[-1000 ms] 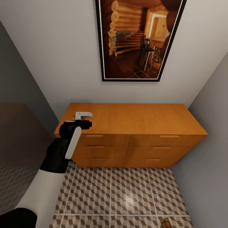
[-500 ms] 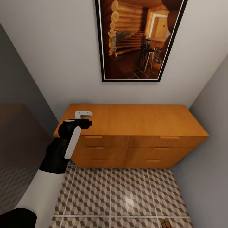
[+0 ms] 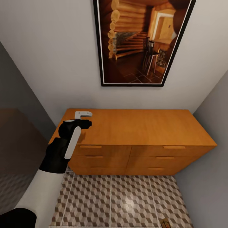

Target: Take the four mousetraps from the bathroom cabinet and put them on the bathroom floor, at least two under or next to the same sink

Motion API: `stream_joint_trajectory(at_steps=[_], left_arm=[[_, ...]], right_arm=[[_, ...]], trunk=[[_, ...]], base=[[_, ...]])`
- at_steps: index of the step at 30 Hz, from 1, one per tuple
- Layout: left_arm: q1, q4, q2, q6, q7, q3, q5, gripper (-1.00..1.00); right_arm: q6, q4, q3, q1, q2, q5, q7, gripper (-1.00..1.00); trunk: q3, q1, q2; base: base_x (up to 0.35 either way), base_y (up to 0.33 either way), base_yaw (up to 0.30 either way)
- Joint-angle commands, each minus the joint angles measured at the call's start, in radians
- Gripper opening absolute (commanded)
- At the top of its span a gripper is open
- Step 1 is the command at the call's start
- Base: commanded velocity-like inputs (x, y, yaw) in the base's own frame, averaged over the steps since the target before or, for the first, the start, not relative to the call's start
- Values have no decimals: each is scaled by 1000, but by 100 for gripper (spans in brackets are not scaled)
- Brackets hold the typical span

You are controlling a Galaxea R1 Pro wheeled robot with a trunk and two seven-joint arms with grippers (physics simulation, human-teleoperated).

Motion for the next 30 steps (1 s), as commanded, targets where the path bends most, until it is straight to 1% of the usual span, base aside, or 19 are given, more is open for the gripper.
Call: stream_joint_trajectory(at_steps=[1, 6, 9, 12, 14, 19, 23, 30], left_arm=[[-1, 0, 1, 3, 10, -1, 10, 100], [-1, 0, 1, 3, 10, -1, 11, 100], [-1, 0, 1, 4, 9, -1, 11, 100], [1, 1, 2, 4, 8, -1, 16, 100], [3, 2, 2, 4, 6, -1, 31, 100], [4, 3, 2, 4, 6, -1, 52, 100], [4, 3, 4, 4, 6, -1, 56, 100], [4, 2, 4, 4, 6, -1, 57, 100]], right_arm=[[-2, 2, 9, -1, 0, -5, 6, -100], [-2, 5, 10, -1, 1, -5, 69, -100], [-2, 6, 10, -1, 0, -5, 86, -100], [-2, 7, 10, -1, -1, -5, 92, -100], [-2, 7, 10, -1, -1, -5, 94, -100], [-2, 7, 10, -1, -1, -5, 94, -100], [-2, 7, 10, -1, -1, -5, 95, -100], [-2, 7, 10, -1, -1, -5, 95, -100]], trunk=[[-2, 1, -2], [-2, 1, -2], [-2, 1, -2], [-2, 1, -2], [-2, 1, -2], [-2, 1, -2], [-2, 1, -2], [-2, 1, -2]], base=[[24, 0, 0], [10, 0, 0], [2, 0, 0], [0, 0, 0], [0, 60, 0], [0, 190, 0], [0, 101, 0], [0, 17, 0]])
